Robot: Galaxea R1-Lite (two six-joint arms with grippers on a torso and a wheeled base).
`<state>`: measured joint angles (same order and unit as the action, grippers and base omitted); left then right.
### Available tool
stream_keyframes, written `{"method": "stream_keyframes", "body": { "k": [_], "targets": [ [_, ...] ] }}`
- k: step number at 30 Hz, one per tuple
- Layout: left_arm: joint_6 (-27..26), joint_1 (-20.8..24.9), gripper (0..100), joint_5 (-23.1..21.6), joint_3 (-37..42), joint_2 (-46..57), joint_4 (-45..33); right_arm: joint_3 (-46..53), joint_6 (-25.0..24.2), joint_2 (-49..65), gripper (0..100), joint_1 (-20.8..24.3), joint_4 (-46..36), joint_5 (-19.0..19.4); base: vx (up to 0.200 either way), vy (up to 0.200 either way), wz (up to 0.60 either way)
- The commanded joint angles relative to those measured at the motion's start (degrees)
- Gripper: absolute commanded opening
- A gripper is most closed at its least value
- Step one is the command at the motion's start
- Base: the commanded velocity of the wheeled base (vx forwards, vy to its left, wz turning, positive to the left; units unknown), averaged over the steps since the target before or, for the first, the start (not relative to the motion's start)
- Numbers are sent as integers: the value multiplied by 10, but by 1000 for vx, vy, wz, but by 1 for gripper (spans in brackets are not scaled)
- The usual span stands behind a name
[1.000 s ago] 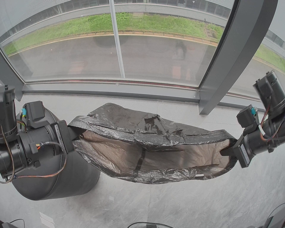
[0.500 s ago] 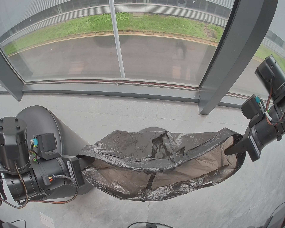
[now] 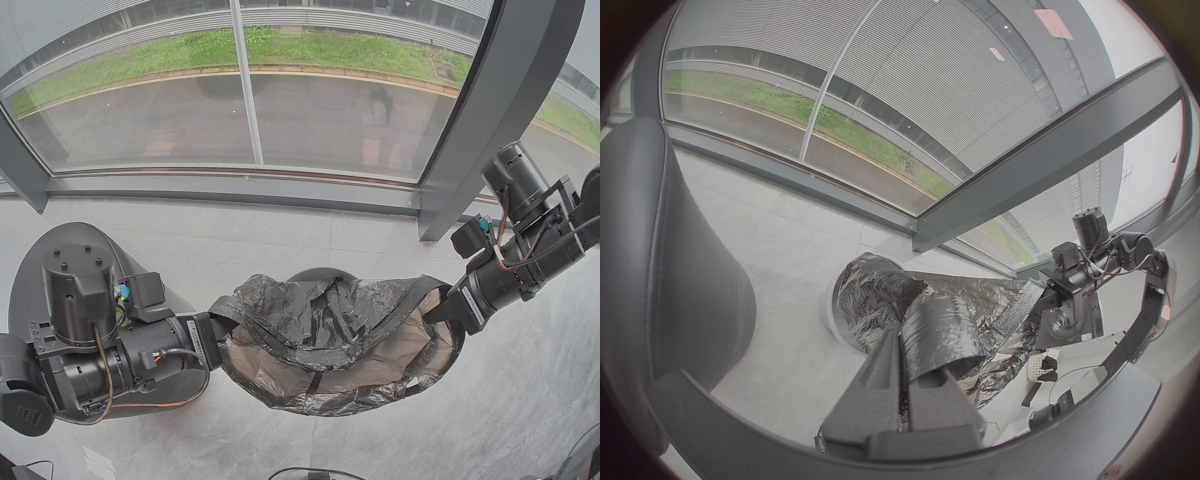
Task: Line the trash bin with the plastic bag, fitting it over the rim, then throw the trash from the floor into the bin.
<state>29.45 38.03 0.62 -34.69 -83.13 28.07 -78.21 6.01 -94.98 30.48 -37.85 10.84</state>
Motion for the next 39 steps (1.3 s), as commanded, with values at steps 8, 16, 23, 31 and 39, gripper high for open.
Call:
{"method": "stream_keyframes", "body": {
  "k": [8,16,23,31,39],
  "targets": [
    [3,-45,0,-4,-9,-107,66,25,-2,-99,0,-21,111,16,0,0,0],
    [4,-86,0,-32,-46,-145,82,30,-1,-146,0,-37,190,30,0,0,0],
    [10,-104,0,-33,-112,-202,82,32,-6,-195,0,-38,263,29,0,0,0],
    [11,-127,0,-33,-157,-228,81,32,-38,-234,0,-36,346,25,0,0,0],
    [17,-150,0,-33,-174,-233,80,29,-72,-255,0,-28,400,26,0,0,0]
  ]
}}
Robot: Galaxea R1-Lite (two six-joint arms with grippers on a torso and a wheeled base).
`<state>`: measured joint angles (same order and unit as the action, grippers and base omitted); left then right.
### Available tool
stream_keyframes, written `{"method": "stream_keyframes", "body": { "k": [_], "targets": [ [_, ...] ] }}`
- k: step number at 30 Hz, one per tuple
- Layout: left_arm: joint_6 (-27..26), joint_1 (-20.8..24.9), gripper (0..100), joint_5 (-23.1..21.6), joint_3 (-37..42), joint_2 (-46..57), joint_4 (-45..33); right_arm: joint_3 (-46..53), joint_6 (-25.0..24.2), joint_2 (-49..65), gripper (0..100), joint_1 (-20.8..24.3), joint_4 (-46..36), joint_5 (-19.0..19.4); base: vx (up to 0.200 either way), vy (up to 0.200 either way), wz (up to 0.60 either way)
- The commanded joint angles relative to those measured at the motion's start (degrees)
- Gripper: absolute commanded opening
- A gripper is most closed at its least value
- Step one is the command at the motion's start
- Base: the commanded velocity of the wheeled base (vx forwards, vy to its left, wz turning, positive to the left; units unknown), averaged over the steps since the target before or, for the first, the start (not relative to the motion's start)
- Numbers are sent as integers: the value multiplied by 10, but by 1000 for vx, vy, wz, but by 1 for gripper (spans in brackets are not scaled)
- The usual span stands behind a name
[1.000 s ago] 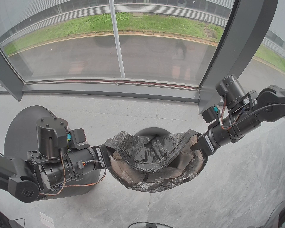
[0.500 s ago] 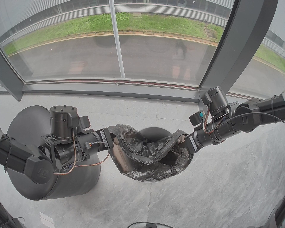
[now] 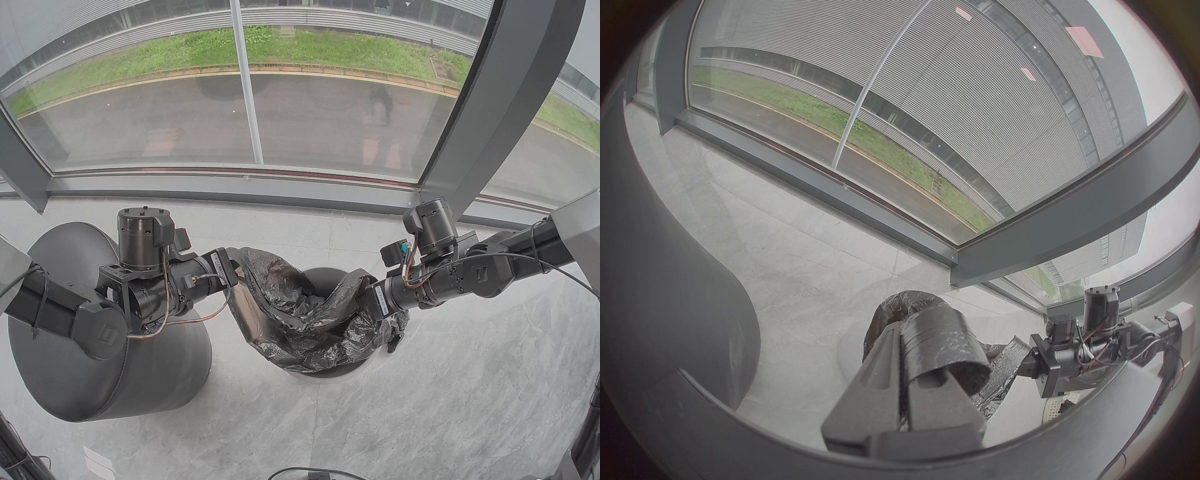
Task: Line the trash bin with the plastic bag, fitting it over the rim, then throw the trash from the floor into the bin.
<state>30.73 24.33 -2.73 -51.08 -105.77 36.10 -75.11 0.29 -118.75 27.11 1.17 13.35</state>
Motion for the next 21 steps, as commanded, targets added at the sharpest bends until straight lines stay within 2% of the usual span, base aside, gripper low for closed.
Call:
{"method": "stream_keyframes", "body": {
  "k": [1,8,13,18,21],
  "targets": [
    [6,-15,0,0,-10,-5,0,-2,-20,-17,0,7,10,1,0,0,0],
    [11,-16,0,0,-1,-8,1,13,-23,-32,0,14,20,0,0,0,0],
    [50,-12,0,-2,3,-18,1,58,-23,-48,0,13,109,1,0,0,0],
    [73,-11,0,-40,25,-18,2,99,-23,-45,0,11,132,1,0,0,0],
    [80,-9,0,-48,36,-19,2,135,-23,-34,0,10,139,-1,0,0,0]
  ]
}}
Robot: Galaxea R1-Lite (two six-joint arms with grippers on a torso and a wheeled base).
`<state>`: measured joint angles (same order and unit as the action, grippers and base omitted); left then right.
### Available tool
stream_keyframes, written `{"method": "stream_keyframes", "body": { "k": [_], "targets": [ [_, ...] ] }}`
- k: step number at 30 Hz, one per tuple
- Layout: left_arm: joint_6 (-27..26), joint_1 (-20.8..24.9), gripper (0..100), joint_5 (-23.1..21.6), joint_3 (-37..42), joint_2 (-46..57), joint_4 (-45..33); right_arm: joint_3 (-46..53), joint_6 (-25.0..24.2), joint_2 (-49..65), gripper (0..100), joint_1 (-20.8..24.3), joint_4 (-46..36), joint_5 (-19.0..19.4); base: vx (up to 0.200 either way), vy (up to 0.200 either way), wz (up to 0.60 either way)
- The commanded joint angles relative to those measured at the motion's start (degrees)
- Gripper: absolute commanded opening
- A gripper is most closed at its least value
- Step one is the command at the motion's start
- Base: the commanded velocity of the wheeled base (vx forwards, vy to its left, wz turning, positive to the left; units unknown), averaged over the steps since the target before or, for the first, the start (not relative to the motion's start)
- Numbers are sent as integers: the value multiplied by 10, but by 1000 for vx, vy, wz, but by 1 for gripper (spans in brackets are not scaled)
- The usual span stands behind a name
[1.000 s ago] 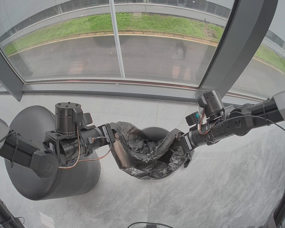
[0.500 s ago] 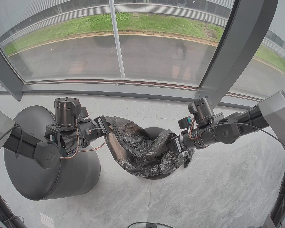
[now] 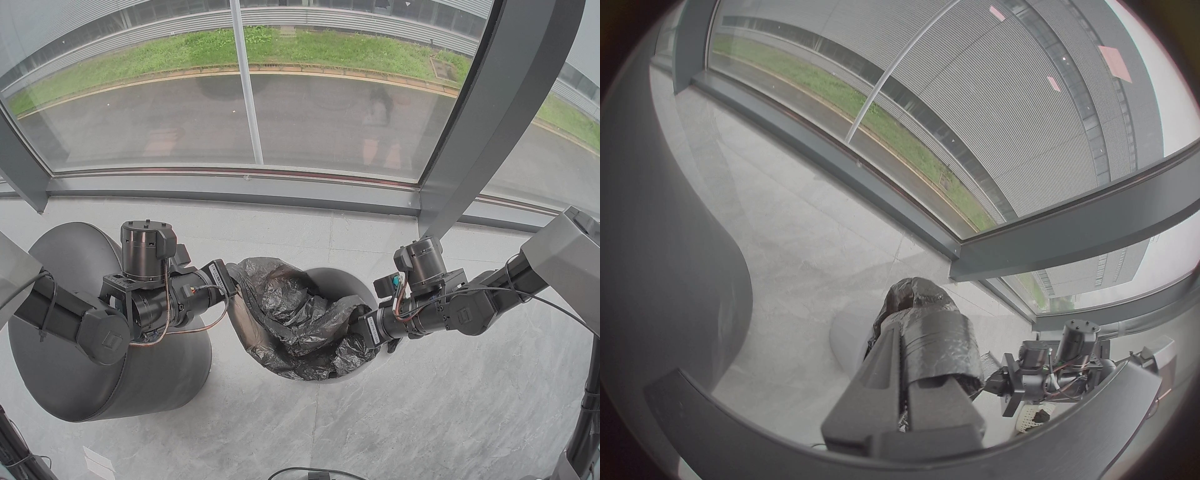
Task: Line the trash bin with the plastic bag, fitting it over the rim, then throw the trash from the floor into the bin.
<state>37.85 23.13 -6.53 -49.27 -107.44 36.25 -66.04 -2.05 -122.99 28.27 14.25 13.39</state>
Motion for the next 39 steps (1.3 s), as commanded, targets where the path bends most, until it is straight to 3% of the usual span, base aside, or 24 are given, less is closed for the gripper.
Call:
{"method": "stream_keyframes", "body": {
  "k": [1,7,21,39],
  "targets": [
    [10,5,0,-10,20,-3,0,55,0,13,0,-1,15,0,0,0,0],
    [12,21,0,-10,30,-3,0,123,0,45,0,-10,70,0,0,0,0],
    [12,54,0,-8,45,-21,0,178,20,81,0,-40,66,5,0,0,0],
    [13,54,0,-9,52,-30,0,201,27,70,0,-40,74,1,0,0,0]
  ]
}}
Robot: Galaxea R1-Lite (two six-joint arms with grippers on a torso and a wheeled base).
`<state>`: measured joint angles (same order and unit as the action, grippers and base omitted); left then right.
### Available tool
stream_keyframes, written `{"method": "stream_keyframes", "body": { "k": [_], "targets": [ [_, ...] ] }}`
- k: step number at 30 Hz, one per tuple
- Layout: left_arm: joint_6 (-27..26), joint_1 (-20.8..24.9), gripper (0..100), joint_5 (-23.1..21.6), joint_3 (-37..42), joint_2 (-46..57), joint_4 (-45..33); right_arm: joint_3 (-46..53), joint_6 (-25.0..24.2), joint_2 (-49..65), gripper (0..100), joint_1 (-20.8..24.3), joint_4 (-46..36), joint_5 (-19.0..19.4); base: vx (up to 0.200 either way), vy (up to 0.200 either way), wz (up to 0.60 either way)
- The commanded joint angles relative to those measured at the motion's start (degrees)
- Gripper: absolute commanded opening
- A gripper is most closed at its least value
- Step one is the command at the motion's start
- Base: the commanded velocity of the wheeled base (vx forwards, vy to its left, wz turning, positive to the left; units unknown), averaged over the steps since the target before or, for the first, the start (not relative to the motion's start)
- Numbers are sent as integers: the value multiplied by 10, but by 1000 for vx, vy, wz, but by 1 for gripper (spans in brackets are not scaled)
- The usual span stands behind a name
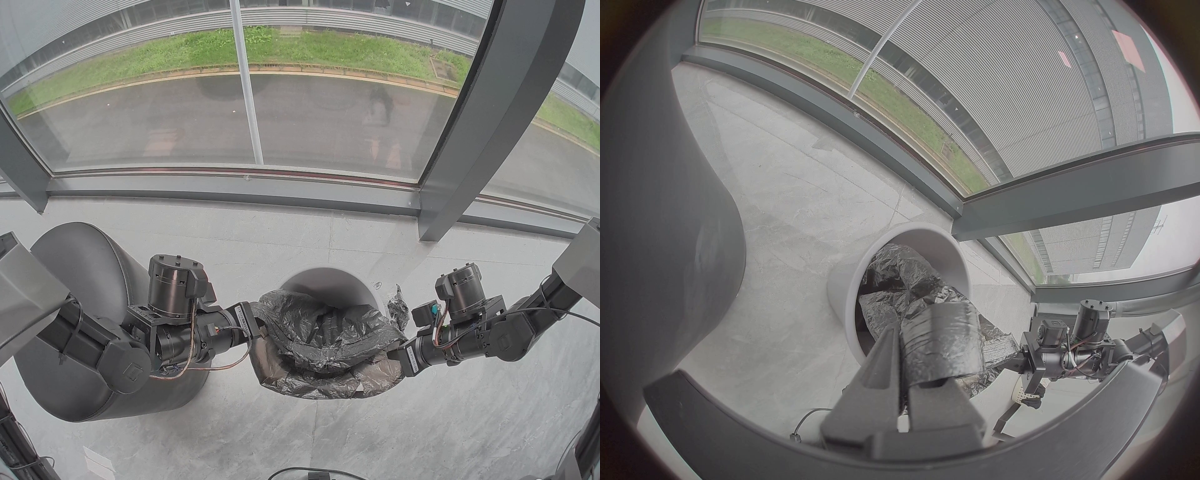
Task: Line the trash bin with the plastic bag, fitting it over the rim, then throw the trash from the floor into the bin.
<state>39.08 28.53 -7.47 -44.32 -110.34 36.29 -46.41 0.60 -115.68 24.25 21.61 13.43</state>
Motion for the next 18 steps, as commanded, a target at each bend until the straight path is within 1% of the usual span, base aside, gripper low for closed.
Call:
{"method": "stream_keyframes", "body": {
  "k": [1,6,7,10,18],
  "targets": [
    [0,0,0,0,2,0,0,6,0,-3,0,0,1,0,0,0,0],
    [0,6,0,0,2,2,0,24,0,-3,0,-7,32,-1,0,0,0],
    [-1,6,0,-1,2,1,0,34,0,-3,100,-9,49,-1,0,0,0],
    [-1,8,0,-1,1,-1,0,51,0,1,100,-13,72,0,0,0,0],
    [-1,18,0,1,1,-1,0,70,0,31,100,-14,81,2,0,0,0]
  ]
}}
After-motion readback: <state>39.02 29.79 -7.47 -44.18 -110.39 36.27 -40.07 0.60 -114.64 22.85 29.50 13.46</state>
